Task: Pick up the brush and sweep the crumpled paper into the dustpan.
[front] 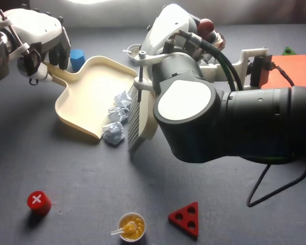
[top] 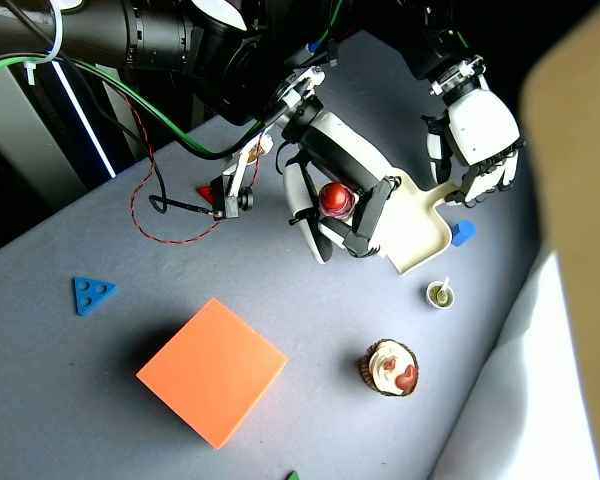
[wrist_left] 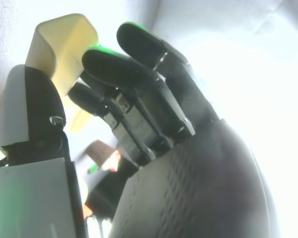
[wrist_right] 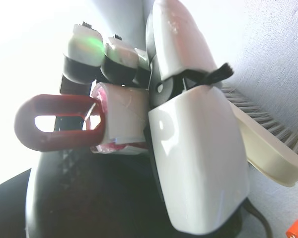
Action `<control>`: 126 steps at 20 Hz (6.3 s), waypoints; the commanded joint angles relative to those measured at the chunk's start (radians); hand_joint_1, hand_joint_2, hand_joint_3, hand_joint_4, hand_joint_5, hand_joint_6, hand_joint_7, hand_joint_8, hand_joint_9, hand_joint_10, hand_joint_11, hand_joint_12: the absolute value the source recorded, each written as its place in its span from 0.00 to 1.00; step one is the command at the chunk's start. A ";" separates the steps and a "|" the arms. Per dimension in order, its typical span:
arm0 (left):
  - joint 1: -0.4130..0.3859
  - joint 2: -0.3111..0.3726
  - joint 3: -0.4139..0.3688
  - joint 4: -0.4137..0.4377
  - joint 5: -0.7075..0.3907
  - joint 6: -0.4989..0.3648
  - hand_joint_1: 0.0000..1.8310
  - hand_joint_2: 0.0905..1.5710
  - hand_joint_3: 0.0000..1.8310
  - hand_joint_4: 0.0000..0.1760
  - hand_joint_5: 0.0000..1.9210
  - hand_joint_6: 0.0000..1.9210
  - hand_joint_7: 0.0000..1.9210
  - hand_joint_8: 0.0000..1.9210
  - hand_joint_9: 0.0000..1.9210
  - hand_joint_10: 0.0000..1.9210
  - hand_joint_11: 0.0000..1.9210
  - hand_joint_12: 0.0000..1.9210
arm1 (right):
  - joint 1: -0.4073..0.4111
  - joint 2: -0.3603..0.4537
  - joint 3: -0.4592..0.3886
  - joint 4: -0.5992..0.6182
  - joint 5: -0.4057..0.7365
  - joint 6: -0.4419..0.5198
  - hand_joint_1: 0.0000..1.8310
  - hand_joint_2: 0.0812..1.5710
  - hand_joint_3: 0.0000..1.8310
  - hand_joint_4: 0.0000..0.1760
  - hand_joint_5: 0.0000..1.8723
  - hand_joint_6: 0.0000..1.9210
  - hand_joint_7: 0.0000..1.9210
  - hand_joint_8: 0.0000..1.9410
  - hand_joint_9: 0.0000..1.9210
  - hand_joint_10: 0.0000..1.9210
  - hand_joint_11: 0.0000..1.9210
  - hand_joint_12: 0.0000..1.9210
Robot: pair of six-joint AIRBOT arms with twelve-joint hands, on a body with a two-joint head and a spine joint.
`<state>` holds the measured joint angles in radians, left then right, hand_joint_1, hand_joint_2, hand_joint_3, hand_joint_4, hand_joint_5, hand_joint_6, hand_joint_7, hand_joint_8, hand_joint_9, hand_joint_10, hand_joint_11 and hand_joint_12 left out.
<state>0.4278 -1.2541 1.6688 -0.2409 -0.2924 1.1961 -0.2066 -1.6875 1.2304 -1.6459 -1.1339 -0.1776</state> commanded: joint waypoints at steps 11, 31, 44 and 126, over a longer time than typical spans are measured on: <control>-0.017 0.014 -0.011 -0.001 -0.099 0.023 0.76 0.66 0.00 0.00 0.58 0.36 0.57 0.37 0.48 0.63 0.30 0.69 | 0.009 -0.059 0.100 -0.141 0.008 0.087 0.89 0.74 0.00 1.00 0.55 1.00 0.56 1.00 0.61 1.00 0.65 1.00; -0.027 0.019 -0.036 -0.017 -0.098 0.048 0.76 0.66 0.00 0.00 0.57 0.37 0.59 0.32 0.50 0.62 0.35 0.62 | 0.011 -0.062 0.146 -0.345 0.020 0.280 0.90 0.74 0.00 1.00 0.54 1.00 0.55 1.00 0.60 1.00 0.65 1.00; -0.019 0.023 -0.031 -0.040 -0.098 0.058 0.76 0.65 0.00 0.00 0.59 0.34 0.61 0.28 0.50 0.61 0.30 0.70 | 0.013 0.061 0.039 -0.366 0.039 0.315 0.90 0.73 0.00 1.00 0.54 1.00 0.54 1.00 0.60 1.00 0.64 1.00; -0.006 0.101 -0.111 -0.232 -0.155 0.202 0.46 0.59 0.00 0.00 0.22 0.00 0.23 0.00 0.22 0.00 0.20 0.07 | -0.194 0.791 -0.722 -0.343 0.191 0.812 0.43 0.51 0.00 0.00 0.00 0.00 0.00 0.00 0.00 0.00 0.00 0.00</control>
<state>0.4297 -1.1614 1.5589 -0.4805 -0.3370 1.3937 -0.4046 -0.9031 0.5114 -1.9099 -0.8871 0.6327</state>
